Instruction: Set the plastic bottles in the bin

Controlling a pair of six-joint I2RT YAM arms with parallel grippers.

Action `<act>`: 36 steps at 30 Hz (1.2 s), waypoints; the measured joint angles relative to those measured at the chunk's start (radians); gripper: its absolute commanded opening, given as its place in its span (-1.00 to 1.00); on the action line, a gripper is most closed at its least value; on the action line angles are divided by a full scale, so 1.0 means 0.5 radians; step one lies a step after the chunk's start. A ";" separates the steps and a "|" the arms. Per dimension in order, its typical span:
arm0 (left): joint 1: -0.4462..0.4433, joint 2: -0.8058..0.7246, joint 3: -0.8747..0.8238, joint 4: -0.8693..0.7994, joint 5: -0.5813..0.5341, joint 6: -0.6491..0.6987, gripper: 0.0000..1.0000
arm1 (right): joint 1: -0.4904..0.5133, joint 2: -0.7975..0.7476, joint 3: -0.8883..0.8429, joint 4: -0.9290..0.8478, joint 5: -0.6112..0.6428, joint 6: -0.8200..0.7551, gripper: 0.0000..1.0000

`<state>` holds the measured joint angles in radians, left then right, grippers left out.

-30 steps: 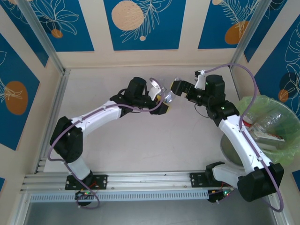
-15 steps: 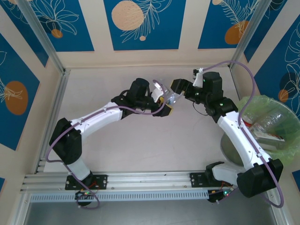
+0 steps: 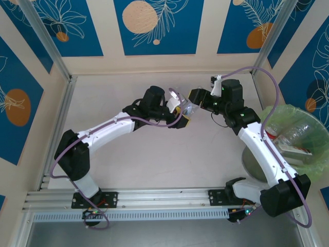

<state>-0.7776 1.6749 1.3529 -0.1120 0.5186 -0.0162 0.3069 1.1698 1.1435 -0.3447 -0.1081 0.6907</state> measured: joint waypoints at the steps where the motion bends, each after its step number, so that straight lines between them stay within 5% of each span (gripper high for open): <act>1: 0.000 0.000 0.000 -0.001 -0.001 -0.001 -0.15 | 0.000 0.000 0.000 -0.001 0.000 0.000 -0.02; 19: -0.004 0.002 0.018 0.023 0.066 -0.082 0.99 | 0.000 -0.052 0.000 -0.018 0.000 -0.107 -0.19; 29: -0.001 -0.176 -0.233 0.319 0.053 -0.130 0.99 | -0.001 -0.075 0.000 -0.052 0.013 -0.182 -0.20; 36: 0.002 -0.391 -0.499 0.578 -0.391 -0.192 0.99 | -0.002 -0.100 0.000 -0.125 0.063 -0.259 -0.21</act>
<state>-0.7765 1.4792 1.1034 0.1768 0.3229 -0.1120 0.3061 1.1198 1.1435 -0.4072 -0.0765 0.5610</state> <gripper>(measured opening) 0.995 0.473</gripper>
